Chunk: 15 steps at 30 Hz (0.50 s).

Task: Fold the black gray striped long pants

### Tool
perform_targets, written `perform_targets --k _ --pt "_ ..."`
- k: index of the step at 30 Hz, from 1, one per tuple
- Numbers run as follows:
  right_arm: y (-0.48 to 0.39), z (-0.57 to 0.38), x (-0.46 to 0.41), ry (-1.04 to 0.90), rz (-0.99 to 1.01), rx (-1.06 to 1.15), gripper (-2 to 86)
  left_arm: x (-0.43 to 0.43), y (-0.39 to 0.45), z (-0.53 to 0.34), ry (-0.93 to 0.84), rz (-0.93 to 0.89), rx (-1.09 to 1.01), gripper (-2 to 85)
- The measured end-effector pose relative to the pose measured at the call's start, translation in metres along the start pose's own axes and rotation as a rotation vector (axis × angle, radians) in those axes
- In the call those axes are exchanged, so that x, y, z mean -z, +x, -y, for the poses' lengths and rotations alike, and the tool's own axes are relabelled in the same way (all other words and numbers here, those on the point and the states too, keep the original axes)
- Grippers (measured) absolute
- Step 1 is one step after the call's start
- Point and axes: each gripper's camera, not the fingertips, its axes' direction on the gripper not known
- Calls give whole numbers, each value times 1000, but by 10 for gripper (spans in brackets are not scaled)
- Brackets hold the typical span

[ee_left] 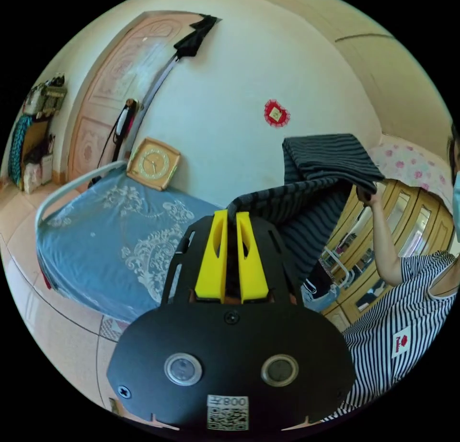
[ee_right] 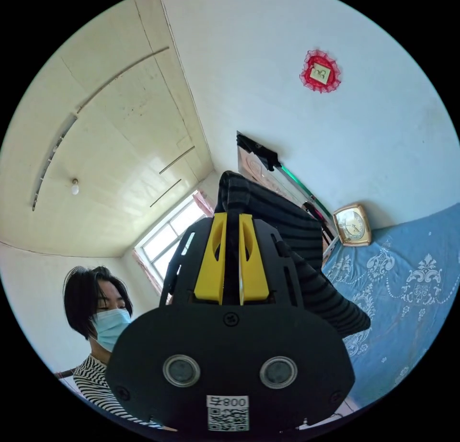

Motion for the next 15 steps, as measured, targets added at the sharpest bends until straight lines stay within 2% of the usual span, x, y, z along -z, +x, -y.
perform_targets --k 7,15 --pt "-9 -3 7 61 -49 -35 23 47 6 7 39 43 -127 21" --pt "-24 -13 10 120 -86 -59 27 40 28 7 12 46 -216 15"
